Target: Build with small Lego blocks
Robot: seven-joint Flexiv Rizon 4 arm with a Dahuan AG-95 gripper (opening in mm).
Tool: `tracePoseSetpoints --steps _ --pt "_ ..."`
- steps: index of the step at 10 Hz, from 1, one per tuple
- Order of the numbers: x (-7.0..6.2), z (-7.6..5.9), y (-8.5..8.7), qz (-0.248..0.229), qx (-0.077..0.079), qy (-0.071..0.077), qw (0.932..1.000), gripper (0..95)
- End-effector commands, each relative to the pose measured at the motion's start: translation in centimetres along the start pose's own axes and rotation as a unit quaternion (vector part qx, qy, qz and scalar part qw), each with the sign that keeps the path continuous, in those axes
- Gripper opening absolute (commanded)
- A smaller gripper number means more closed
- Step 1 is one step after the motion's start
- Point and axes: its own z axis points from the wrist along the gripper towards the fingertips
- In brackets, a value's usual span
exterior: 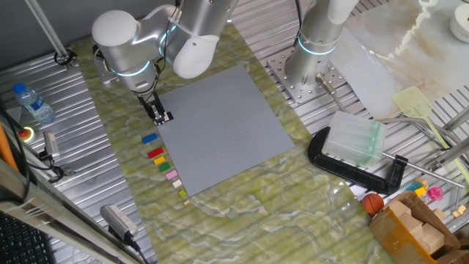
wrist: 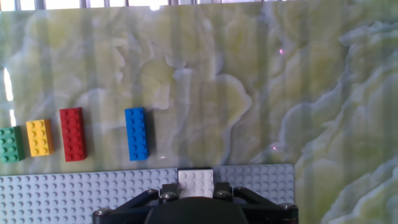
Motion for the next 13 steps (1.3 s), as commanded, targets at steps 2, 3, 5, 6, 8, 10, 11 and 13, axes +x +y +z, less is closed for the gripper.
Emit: tracePoseSetpoints --steps 2,3,5,6,8,10,11,13 --pt "-0.06 0.02 -0.02 -0.002 -0.002 0.001 1.0000 0.0" --pt "-0.07 0.07 -0.04 -0.003 -0.002 0.002 1.0000 0.0" --pt "-0.07 0.09 -0.03 -0.006 -0.005 0.003 1.0000 0.0" --pt "-0.07 0.11 0.02 -0.006 -0.006 0.003 1.0000 0.0" --pt "-0.08 0.13 0.05 -0.007 -0.007 0.003 0.9999 0.0" --pt "-0.14 0.29 0.18 -0.007 -0.007 0.004 0.9999 0.0" --pt "-0.15 0.32 0.17 -0.008 -0.006 0.005 0.9999 0.0" --pt "-0.15 0.33 0.17 -0.008 -0.006 0.012 0.9999 0.0"
